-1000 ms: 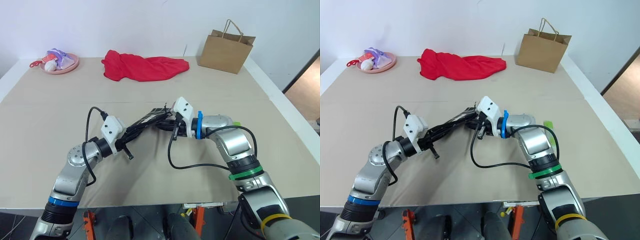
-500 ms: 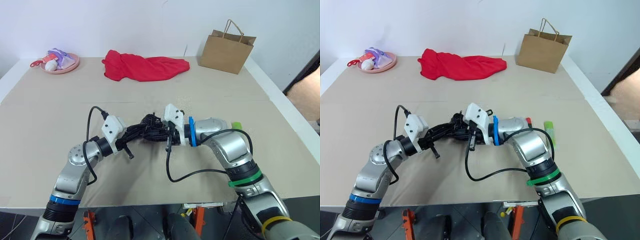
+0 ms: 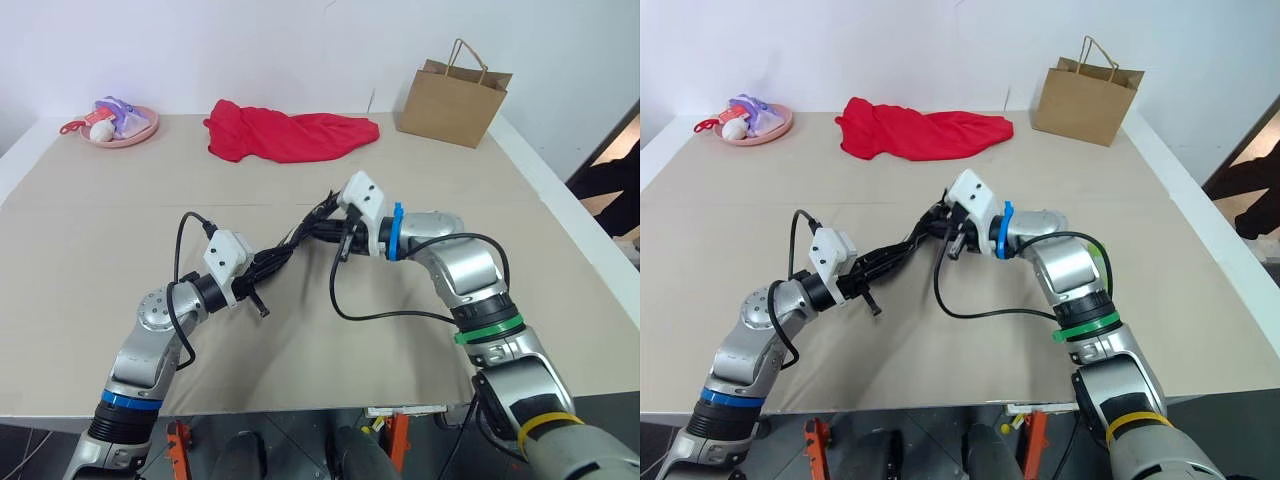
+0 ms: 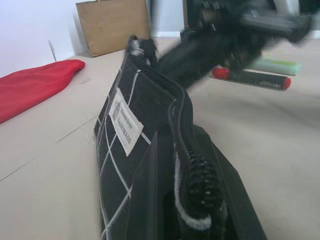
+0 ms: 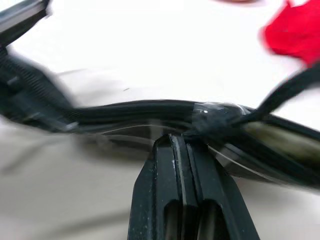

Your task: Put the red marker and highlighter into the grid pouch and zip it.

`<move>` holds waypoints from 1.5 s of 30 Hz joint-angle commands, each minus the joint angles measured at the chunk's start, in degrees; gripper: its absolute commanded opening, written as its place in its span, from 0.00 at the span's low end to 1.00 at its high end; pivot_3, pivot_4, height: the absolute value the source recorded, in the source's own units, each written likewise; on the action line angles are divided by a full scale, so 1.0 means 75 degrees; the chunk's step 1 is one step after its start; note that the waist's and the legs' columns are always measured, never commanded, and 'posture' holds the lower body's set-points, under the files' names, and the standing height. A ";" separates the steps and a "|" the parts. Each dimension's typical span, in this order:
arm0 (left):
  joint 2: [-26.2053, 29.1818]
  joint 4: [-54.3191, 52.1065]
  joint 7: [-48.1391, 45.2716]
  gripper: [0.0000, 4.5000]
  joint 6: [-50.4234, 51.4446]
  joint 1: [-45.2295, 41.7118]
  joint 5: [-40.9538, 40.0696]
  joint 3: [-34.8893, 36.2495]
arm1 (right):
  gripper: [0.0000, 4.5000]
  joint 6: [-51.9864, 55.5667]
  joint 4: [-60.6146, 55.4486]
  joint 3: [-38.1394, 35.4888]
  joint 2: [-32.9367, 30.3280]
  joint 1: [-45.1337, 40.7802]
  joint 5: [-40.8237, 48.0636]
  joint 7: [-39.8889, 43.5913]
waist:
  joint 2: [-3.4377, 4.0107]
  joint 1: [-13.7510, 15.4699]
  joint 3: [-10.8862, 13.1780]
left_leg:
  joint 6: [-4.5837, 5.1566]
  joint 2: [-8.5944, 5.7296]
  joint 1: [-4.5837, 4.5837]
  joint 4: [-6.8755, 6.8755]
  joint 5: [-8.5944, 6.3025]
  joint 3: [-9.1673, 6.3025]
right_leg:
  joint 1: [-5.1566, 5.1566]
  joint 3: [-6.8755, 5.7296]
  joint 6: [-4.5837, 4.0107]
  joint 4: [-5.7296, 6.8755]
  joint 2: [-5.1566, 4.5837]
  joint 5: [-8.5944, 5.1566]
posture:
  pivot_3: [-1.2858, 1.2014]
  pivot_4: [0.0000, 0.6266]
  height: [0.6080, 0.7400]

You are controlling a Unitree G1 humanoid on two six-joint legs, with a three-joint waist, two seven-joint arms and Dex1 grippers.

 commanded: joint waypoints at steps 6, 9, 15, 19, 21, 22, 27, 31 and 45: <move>-0.0068 0.0551 0.1311 0.00 -0.2454 -0.0706 0.2041 -0.0107 | 0.02 0.0200 -0.0732 0.0097 0.0299 0.0114 0.0116 -0.0118 | 0.0000 0.0016 0.0000 | 0.0000 0.0003 -0.0003 -0.0007 0.0000 -0.0006 | -0.0005 -0.0004 -0.0011 0.0000 0.0005 0.0003 | 0.52 0.24 1.00; -0.0264 0.0829 0.1871 0.00 -0.2772 -0.0781 0.2485 -0.0145 | 0.02 0.0249 -0.0763 0.0105 0.0306 0.0139 0.0135 -0.0090 | 0.0000 0.0017 0.0000 | 0.0000 -0.0003 -0.0002 -0.0006 0.0000 0.0004 | -0.0004 0.0004 -0.0020 -0.0001 -0.0005 0.0012 | 0.52 0.24 1.00; -0.0398 0.0939 0.2330 0.00 -0.3127 -0.0609 0.3046 -0.0329 | 0.02 0.0243 -0.0727 0.0135 0.0354 0.0158 0.0103 -0.0131 | 0.0000 0.0012 0.0000 | 0.0000 -0.0008 -0.0019 -0.0005 0.0000 0.0000 | -0.0013 -0.0001 -0.0015 -0.0003 -0.0011 0.0011 | 0.52 0.24 1.00; -0.0133 0.1101 0.1948 0.00 -0.3328 -0.0525 0.2932 -0.0415 | 0.02 0.0296 -0.0810 0.0167 0.0397 0.0152 0.0120 -0.0157 | 0.0000 0.0011 0.0000 | 0.0000 -0.0003 -0.0020 -0.0007 0.0000 -0.0005 | -0.0018 -0.0005 -0.0019 -0.0001 -0.0005 0.0012 | 0.52 0.24 1.00; 0.0179 0.1268 0.1503 0.00 -0.3645 -0.0421 0.2856 -0.0548 | 0.02 0.0336 -0.0861 0.0157 0.0399 0.0157 0.0135 -0.0168 | 0.0000 0.0001 0.0000 | 0.0000 -0.0002 -0.0019 -0.0007 0.0000 -0.0004 | -0.0018 -0.0004 -0.0021 0.0000 -0.0001 0.0013 | 0.52 0.24 1.00; 0.0333 0.1356 0.1281 0.00 -0.3779 -0.0367 0.2796 -0.0609 | 0.02 0.0363 -0.0893 0.0145 0.0393 0.0165 0.0149 -0.0168 | 0.0000 0.0000 0.0000 | 0.0000 0.0000 -0.0018 -0.0007 0.0000 -0.0002 | -0.0019 -0.0003 -0.0021 0.0000 -0.0001 0.0014 | 0.52 0.24 1.00; 0.0757 0.1768 0.0739 0.00 -0.4110 -0.0231 0.2447 -0.0543 | 0.02 0.0644 -0.1361 0.0258 0.0229 0.0458 0.0219 -0.0005 | 0.0001 0.0006 0.0000 | 0.0000 0.0000 -0.0023 -0.0007 0.0000 -0.0003 | -0.0022 -0.0008 -0.0023 0.0000 -0.0005 0.0011 | 0.52 0.24 1.00; 0.0710 0.1800 0.0758 0.00 -0.3981 -0.0267 0.2120 -0.0358 | 0.02 0.0759 -0.1972 0.0620 -0.0029 0.1060 0.0130 0.0172 | 0.0000 0.0012 0.0000 | 0.0000 -0.0003 -0.0069 0.0002 0.0000 -0.0008 | -0.0056 -0.0012 -0.0020 0.0001 -0.0010 0.0013 | 0.52 0.24 1.00; 0.0499 0.1719 0.0724 0.00 -0.3855 -0.0275 0.1952 -0.0410 | 0.02 0.1106 -0.2442 0.0904 0.0381 0.1126 0.0205 -0.0167 | 0.0000 0.0010 0.0000 | -0.0005 0.0004 -0.0096 0.0009 0.0003 -0.0020 | -0.0084 -0.0021 -0.0028 0.0008 0.0004 0.0021 | 0.52 0.24 1.00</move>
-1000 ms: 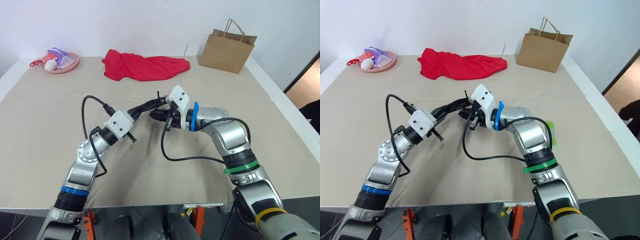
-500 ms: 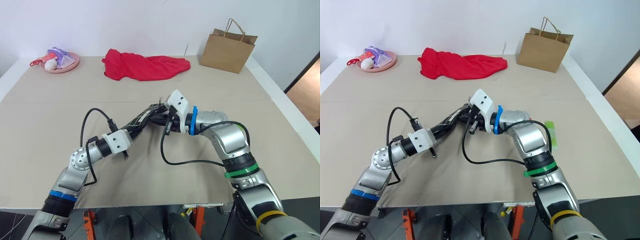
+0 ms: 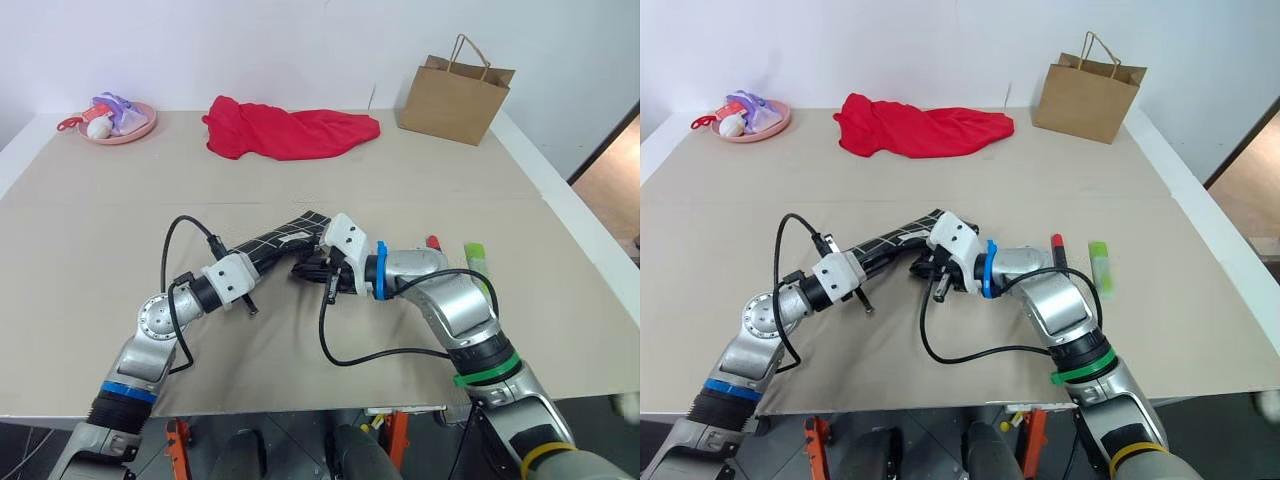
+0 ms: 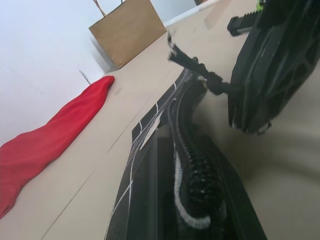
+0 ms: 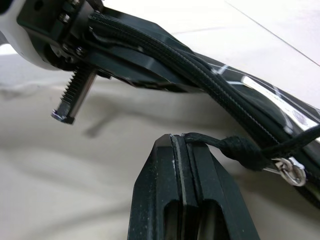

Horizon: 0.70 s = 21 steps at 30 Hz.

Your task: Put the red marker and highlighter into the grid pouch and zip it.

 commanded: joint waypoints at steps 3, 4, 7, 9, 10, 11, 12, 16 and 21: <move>-0.0028 -0.0203 -0.0064 0.00 -0.0019 -0.0045 -0.0142 0.0043 | 0.02 0.0025 -0.0355 -0.0055 0.0193 -0.0350 0.0168 -0.0060 | 0.0000 0.0001 0.0000 | 0.0000 -0.0001 -0.0001 0.0000 0.0000 -0.0001 | 0.0000 0.0000 0.0000 0.0000 -0.0001 0.0000 | 0.52 0.24 1.00; -0.0026 -0.0189 -0.0084 0.00 -0.0023 -0.0052 -0.0152 0.0042 | 0.02 0.0068 -0.0424 -0.0078 0.0179 -0.0351 0.0238 -0.0006 | 0.0000 0.0001 0.0000 | 0.0000 -0.0001 -0.0001 0.0000 0.0000 0.0000 | 0.0000 0.0000 0.0000 0.0000 -0.0001 0.0000 | 0.52 0.24 1.00; -0.0034 -0.0142 -0.0122 0.00 -0.0026 -0.0097 -0.0164 0.0054 | 0.02 0.0316 -0.0729 -0.0250 0.0237 -0.0289 0.0668 0.0177 | 0.0000 0.0004 0.0000 | 0.0000 -0.0001 -0.0002 0.0000 0.0000 -0.0001 | 0.0000 -0.0001 0.0000 0.0000 -0.0001 0.0000 | 0.52 0.24 1.00; -0.0078 -0.0096 -0.0129 0.00 -0.0024 -0.0163 -0.0154 0.0030 | 0.02 0.0594 -0.0948 -0.0417 0.0412 -0.0226 0.1124 0.0243 | 0.0000 0.0003 0.0000 | 0.0000 -0.0001 -0.0003 0.0000 0.0000 -0.0001 | 0.0000 -0.0001 0.0000 0.0000 -0.0001 0.0000 | 0.52 0.24 1.00; -0.0097 -0.0079 -0.0135 0.00 -0.0023 -0.0193 -0.0151 0.0016 | 0.02 0.0697 -0.0976 -0.0471 0.0481 -0.0212 0.1270 0.0239 | 0.0000 0.0003 0.0000 | 0.0000 -0.0001 -0.0003 0.0000 0.0000 -0.0001 | -0.0001 -0.0001 0.0000 0.0000 -0.0001 0.0000 | 0.52 0.24 1.00; -0.0113 -0.0068 -0.0144 0.00 -0.0026 -0.0214 -0.0151 0.0003 | 0.02 0.0775 -0.0985 -0.0499 0.0509 -0.0205 0.1367 0.0240 | 0.0000 0.0003 0.0000 | 0.0000 0.0001 -0.0006 0.0001 0.0000 -0.0010 | 0.0000 -0.0006 0.0000 0.0000 0.0000 0.0000 | 0.52 0.24 1.00; -0.0127 -0.0068 -0.0152 0.00 -0.0024 -0.0227 -0.0150 -0.0006 | 0.02 0.0806 -0.0965 -0.0513 0.0503 -0.0202 0.1409 0.0242 | 0.0000 0.0003 -0.0001 | 0.0000 0.0001 -0.0006 0.0001 0.0000 -0.0010 | 0.0000 -0.0006 0.0000 0.0000 0.0000 0.0000 | 0.52 0.24 1.00; -0.0162 -0.0043 -0.0197 0.00 -0.0022 -0.0286 -0.0163 -0.0018 | 0.02 0.0751 -0.0787 -0.0523 0.0412 -0.0229 0.1410 0.0168 | 0.0000 0.0006 0.0000 | -0.0003 -0.0003 -0.0008 0.0009 0.0002 -0.0019 | 0.0004 -0.0013 -0.0002 0.0003 -0.0002 0.0002 | 0.52 0.24 1.00; -0.0319 -0.0202 -0.0217 0.00 0.0350 -0.0292 -0.0680 0.0227 | 0.30 0.0540 -0.0336 -0.0589 0.0125 -0.0255 0.1032 -0.0129 | 0.0000 0.0004 0.0000 | -0.0003 -0.0002 -0.0008 0.0011 0.0002 -0.0020 | 0.0004 -0.0014 -0.0001 0.0003 -0.0001 0.0002 | 0.52 0.24 1.00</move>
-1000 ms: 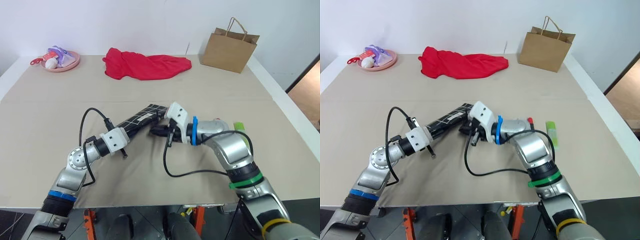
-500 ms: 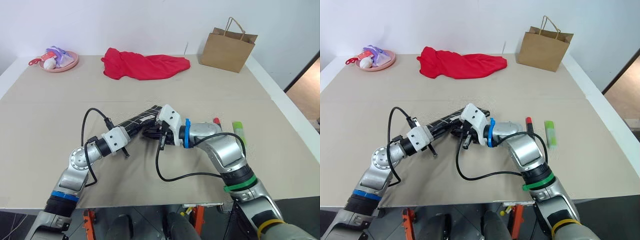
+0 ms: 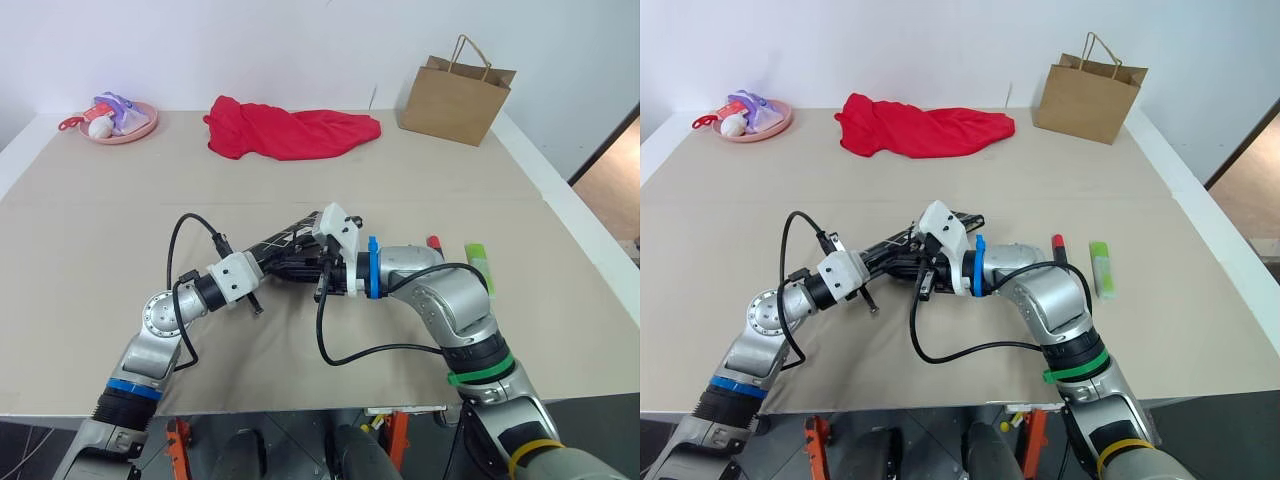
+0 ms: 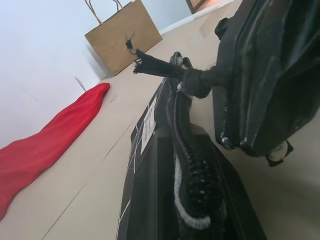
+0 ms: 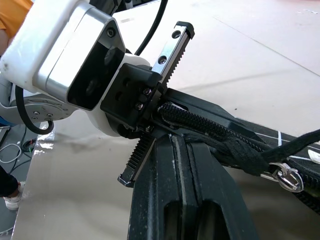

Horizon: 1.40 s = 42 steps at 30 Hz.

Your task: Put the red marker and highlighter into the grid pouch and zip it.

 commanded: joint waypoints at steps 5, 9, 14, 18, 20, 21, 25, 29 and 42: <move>-0.0252 -0.0504 -0.0314 0.00 0.0787 0.0022 -0.1537 0.0535 | 0.68 0.0202 -0.0317 -0.0849 -0.0821 0.0112 0.0274 -0.0125 | -0.0001 0.0006 -0.0001 | 0.0000 -0.0003 -0.0005 0.0002 0.0000 -0.0002 | 0.0000 -0.0002 0.0002 0.0000 -0.0004 -0.0001 | 0.52 0.24 1.00; -0.0075 -0.0861 -0.0871 0.00 0.1437 0.0341 -0.2429 0.0730 | 0.87 0.1349 -0.1735 -0.2341 -0.1812 0.0818 0.1764 0.0259 | -0.0001 0.0012 -0.0001 | 0.0001 -0.0003 -0.0008 -0.0001 0.0000 -0.0009 | 0.0000 -0.0005 0.0002 0.0000 -0.0003 -0.0002 | 0.52 0.24 1.00; 0.0172 -0.1264 -0.1466 0.00 0.2243 0.0747 -0.3365 0.1007 | 0.87 0.1549 -0.2279 -0.4073 -0.3257 0.2062 0.2058 0.0075 | -0.0002 0.0022 0.0000 | 0.0002 -0.0008 -0.0006 0.0002 -0.0001 -0.0029 | 0.0014 -0.0021 0.0006 -0.0005 -0.0006 -0.0007 | 0.52 0.24 1.00; 0.0371 -0.1401 -0.1973 0.00 0.2565 0.0978 -0.3668 0.1042 | 0.87 0.1525 -0.1126 -0.4452 -0.3695 0.2305 0.1031 -0.1307 | -0.0001 -0.0009 -0.0001 | 0.0004 -0.0007 0.0018 0.0007 0.0007 -0.0015 | 0.0025 -0.0011 0.0044 -0.0004 -0.0003 -0.0024 | 0.52 0.24 1.00; 0.0371 -0.1428 -0.2129 0.00 0.2735 0.0972 -0.3837 0.1066 | 0.87 0.1554 -0.0778 -0.4349 -0.3668 0.2400 0.0667 -0.1826 | -0.0001 -0.0011 -0.0001 | 0.0017 -0.0007 0.0026 0.0007 0.0023 -0.0010 | 0.0027 -0.0005 0.0046 -0.0004 0.0000 -0.0007 | 0.52 0.24 1.00; 0.0365 -0.1437 -0.2173 0.00 0.2783 0.0959 -0.3881 0.1073 | 0.87 0.1500 -0.0699 -0.4279 -0.3653 0.2449 0.0532 -0.1974 | 0.0001 -0.0009 0.0000 | 0.0019 -0.0007 0.0029 0.0007 0.0027 -0.0010 | 0.0029 -0.0005 0.0044 -0.0003 0.0000 -0.0004 | 0.52 0.24 1.00; 0.0304 -0.1418 -0.2219 0.00 0.2914 0.0820 -0.3907 0.1071 | 0.87 0.1472 -0.0100 -0.4111 -0.3311 0.2359 0.0074 -0.2796 | 0.0002 -0.0013 0.0000 | 0.0029 -0.0006 0.0031 0.0002 0.0040 -0.0007 | 0.0026 0.0003 0.0043 -0.0002 0.0006 0.0009 | 0.52 0.24 1.00; 0.0264 -0.1504 -0.2260 0.00 0.2992 0.0820 -0.3883 0.1035 | 0.87 0.1413 0.0459 -0.4063 -0.3137 0.2187 -0.0292 -0.3358 | 0.0002 -0.0004 0.0000 | 0.0029 -0.0009 0.0023 0.0002 0.0040 -0.0001 | 0.0023 0.0007 0.0049 -0.0003 0.0002 0.0007 | 0.52 0.24 1.00; 0.0135 -0.1873 -0.2055 0.00 0.3170 0.0957 -0.3830 0.1087 | 0.87 0.1661 0.0819 -0.4329 -0.2927 0.2526 -0.0370 -0.3840 | 0.0003 0.0001 -0.0001 | 0.0031 -0.0010 0.0018 0.0001 0.0038 0.0004 | 0.0019 0.0013 0.0058 -0.0006 -0.0001 0.0003 | 0.52 0.24 1.00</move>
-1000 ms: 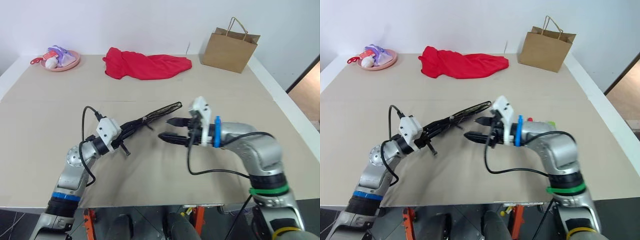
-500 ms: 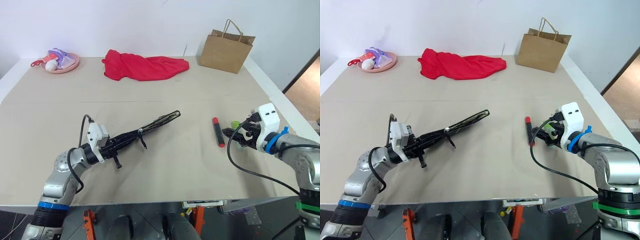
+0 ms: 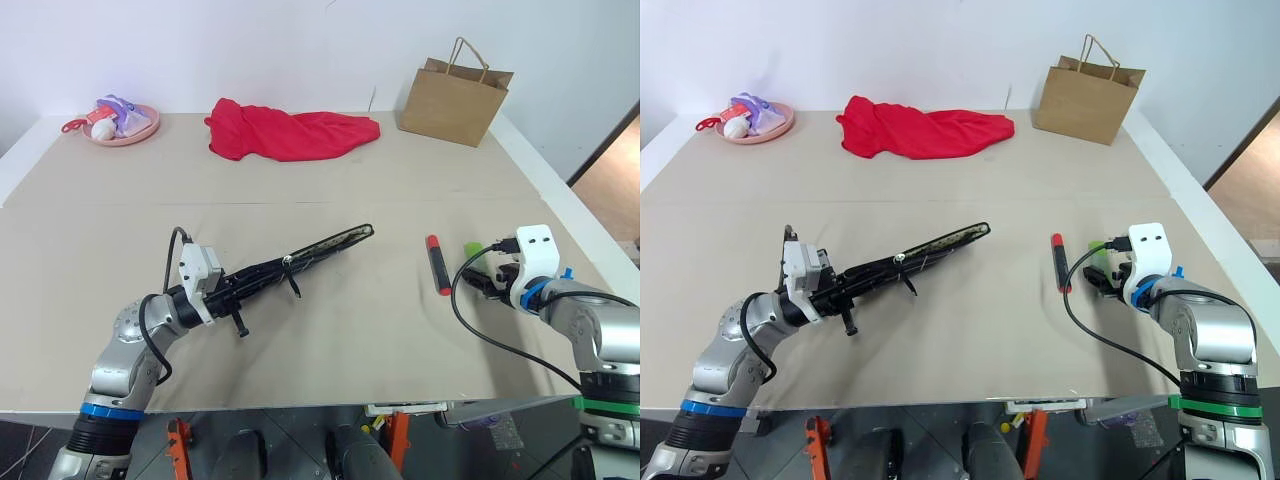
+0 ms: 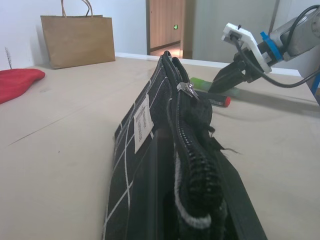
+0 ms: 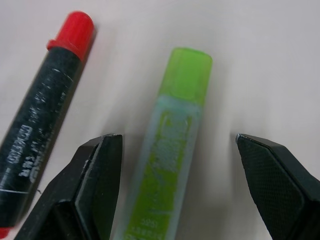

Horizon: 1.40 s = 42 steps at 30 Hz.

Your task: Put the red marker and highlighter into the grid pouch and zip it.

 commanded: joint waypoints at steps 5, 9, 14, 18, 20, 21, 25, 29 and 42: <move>-0.0011 -0.0373 0.0069 0.00 0.0022 -0.0062 -0.0089 0.0179 | 0.76 0.0302 -0.0497 -0.0595 0.0207 0.0592 0.0068 -0.0310 | -0.0001 0.0017 -0.0002 | 0.0000 -0.0002 0.0000 0.0002 0.0000 -0.0003 | 0.0005 -0.0003 0.0003 -0.0001 -0.0003 -0.0002 | 0.52 0.24 1.00; 0.0061 -0.0231 -0.0104 0.00 -0.0089 -0.0091 0.0051 0.0105 | 0.42 0.0229 -0.0577 -0.0691 0.0287 0.0696 0.0106 -0.0297 | -0.0001 0.0025 -0.0003 | 0.0000 -0.0005 0.0000 0.0005 0.0000 -0.0006 | 0.0010 -0.0006 0.0006 -0.0001 -0.0005 -0.0002 | 0.52 0.24 1.00; 0.0209 0.0041 -0.0540 0.00 -0.0486 0.0145 0.0486 -0.0117 | 0.24 -0.0107 -0.0488 -0.0646 0.0286 0.0488 0.0069 -0.0307 | 0.0000 0.0018 -0.0003 | 0.0000 -0.0006 0.0003 0.0006 0.0000 -0.0004 | 0.0010 -0.0004 0.0008 -0.0001 -0.0005 0.0001 | 0.52 0.24 1.00; 0.0160 0.0124 -0.0672 0.00 -0.0610 0.0228 0.0526 -0.0132 | 0.24 -0.1388 -0.0525 -0.0337 0.0099 -0.0013 -0.0115 0.0093 | 0.0004 0.0008 0.0000 | 0.0000 -0.0006 0.0004 0.0005 0.0000 0.0008 | 0.0004 0.0007 0.0008 -0.0001 -0.0005 0.0003 | 0.52 0.24 1.00; 0.0146 0.0170 -0.0701 0.00 -0.0648 0.0235 0.0534 -0.0129 | 0.24 -0.2183 -0.0976 0.0013 -0.0303 -0.0146 -0.0080 0.1002 | 0.0007 -0.0023 0.0001 | 0.0000 -0.0001 0.0005 0.0004 0.0000 0.0025 | -0.0003 0.0019 0.0009 -0.0001 -0.0001 0.0007 | 0.52 0.24 1.00; 0.0137 0.0183 -0.0703 0.00 -0.0655 0.0237 0.0533 -0.0124 | 0.24 -0.2530 -0.1194 0.0146 -0.0492 -0.0166 -0.0041 0.1429 | 0.0014 -0.0021 0.0005 | 0.0000 0.0000 0.0006 0.0002 0.0000 0.0028 | -0.0004 0.0023 0.0010 -0.0001 0.0000 0.0008 | 0.52 0.24 1.00; 0.0107 0.0254 -0.0733 0.00 -0.0737 0.0252 0.0582 -0.0129 | 0.24 -0.3211 -0.2397 0.0675 -0.1785 0.0299 0.0360 0.3640 | 0.0023 -0.0004 0.0006 | 0.0006 0.0002 0.0005 -0.0008 -0.0003 0.0026 | -0.0007 0.0018 0.0014 -0.0002 0.0001 0.0000 | 0.52 0.24 1.00; 0.0023 0.0264 -0.0720 0.00 -0.0828 0.0302 0.0644 -0.0174 | 0.24 -0.3881 -0.2761 0.1193 -0.2901 0.0327 0.0113 0.4881 | 0.0019 0.0024 0.0006 | 0.0013 0.0001 0.0000 -0.0007 -0.0012 0.0015 | -0.0001 0.0004 0.0012 -0.0011 -0.0005 -0.0014 | 0.52 0.24 1.00; -0.0110 0.0233 -0.0706 0.00 -0.0903 0.0352 0.0712 -0.0195 | 0.24 -0.4343 -0.2523 0.2341 -0.2655 -0.0570 -0.0430 0.5338 | 0.0019 0.0014 0.0006 | 0.0005 0.0002 0.0011 0.0006 -0.0007 0.0042 | -0.0001 0.0029 0.0017 -0.0012 -0.0005 0.0010 | 0.52 0.24 1.00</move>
